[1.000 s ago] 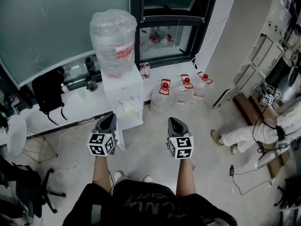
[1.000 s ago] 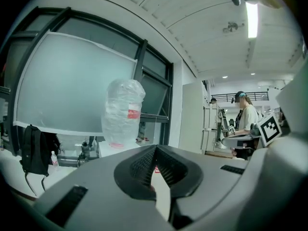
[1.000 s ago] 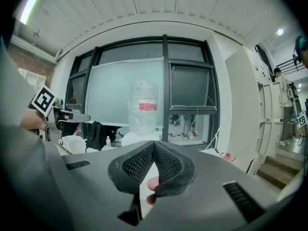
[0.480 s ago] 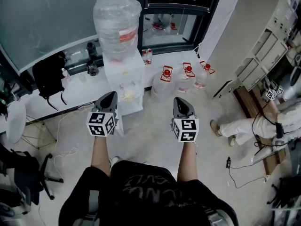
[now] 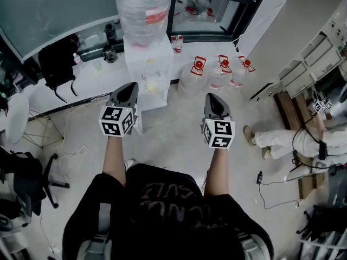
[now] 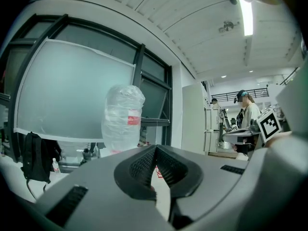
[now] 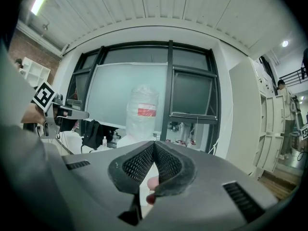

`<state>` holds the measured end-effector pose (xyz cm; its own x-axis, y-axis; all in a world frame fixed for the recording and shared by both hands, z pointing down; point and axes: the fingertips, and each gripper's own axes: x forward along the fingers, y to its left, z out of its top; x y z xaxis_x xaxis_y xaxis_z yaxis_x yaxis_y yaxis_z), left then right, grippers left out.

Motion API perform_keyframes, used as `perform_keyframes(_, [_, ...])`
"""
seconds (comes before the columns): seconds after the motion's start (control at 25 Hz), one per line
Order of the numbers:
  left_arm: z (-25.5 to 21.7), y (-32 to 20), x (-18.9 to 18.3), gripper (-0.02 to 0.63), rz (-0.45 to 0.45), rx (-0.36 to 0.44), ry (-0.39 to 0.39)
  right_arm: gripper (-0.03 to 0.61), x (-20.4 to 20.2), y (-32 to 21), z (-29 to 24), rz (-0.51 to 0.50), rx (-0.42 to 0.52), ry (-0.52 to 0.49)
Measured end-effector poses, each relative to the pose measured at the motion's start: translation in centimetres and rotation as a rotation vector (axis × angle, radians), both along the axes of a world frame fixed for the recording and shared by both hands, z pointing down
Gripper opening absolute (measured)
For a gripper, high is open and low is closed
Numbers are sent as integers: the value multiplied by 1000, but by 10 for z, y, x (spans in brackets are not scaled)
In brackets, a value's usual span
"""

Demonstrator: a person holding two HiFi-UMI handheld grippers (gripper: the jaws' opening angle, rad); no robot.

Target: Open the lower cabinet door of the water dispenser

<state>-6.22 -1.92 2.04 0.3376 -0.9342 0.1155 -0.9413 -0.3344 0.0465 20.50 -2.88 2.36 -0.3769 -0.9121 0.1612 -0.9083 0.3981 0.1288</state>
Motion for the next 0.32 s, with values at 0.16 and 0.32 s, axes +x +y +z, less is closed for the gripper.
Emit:
perform_keyframes(0.16, [4,-1,-1,12,-2,-1,-13,14,-4,-5,2,-7,5,8])
perform_keyframes(0.32, [2,-2,-1,12,-5,12,-22,14,-5,-11,0,-10,17,6])
